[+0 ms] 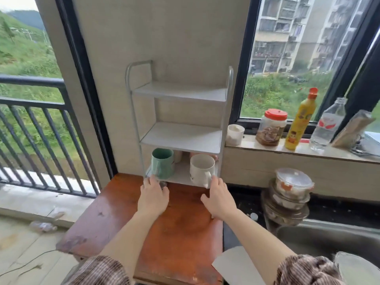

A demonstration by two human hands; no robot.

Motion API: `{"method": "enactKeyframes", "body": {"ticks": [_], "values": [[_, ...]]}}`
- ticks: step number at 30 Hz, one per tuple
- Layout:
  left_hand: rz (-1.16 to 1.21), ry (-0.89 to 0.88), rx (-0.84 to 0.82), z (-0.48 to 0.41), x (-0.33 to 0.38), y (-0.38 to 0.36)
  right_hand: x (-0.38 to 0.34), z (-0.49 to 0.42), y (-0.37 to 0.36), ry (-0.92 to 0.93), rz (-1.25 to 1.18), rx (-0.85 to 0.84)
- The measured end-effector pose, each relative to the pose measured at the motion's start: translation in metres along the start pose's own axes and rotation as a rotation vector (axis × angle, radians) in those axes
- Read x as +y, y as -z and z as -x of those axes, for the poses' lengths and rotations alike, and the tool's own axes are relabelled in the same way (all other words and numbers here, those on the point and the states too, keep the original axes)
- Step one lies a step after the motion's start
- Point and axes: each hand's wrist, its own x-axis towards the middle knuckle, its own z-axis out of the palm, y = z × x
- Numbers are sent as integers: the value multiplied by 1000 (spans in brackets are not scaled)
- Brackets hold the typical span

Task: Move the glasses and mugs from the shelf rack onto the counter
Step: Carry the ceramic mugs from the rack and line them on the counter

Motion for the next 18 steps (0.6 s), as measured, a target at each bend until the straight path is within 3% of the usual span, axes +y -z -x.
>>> {"method": "enactKeyframes", "body": {"ticks": [6,13,18], "values": [[227,33,-26,-52,-16,-6,-3,-26,-19,-130,-154,55],[597,145,18,-91,-10,-12,-13,-54,-27,-391,-556,146],[738,273,-25,-99,-9,-15,-12,-66,-25,-590,-794,180]]}}
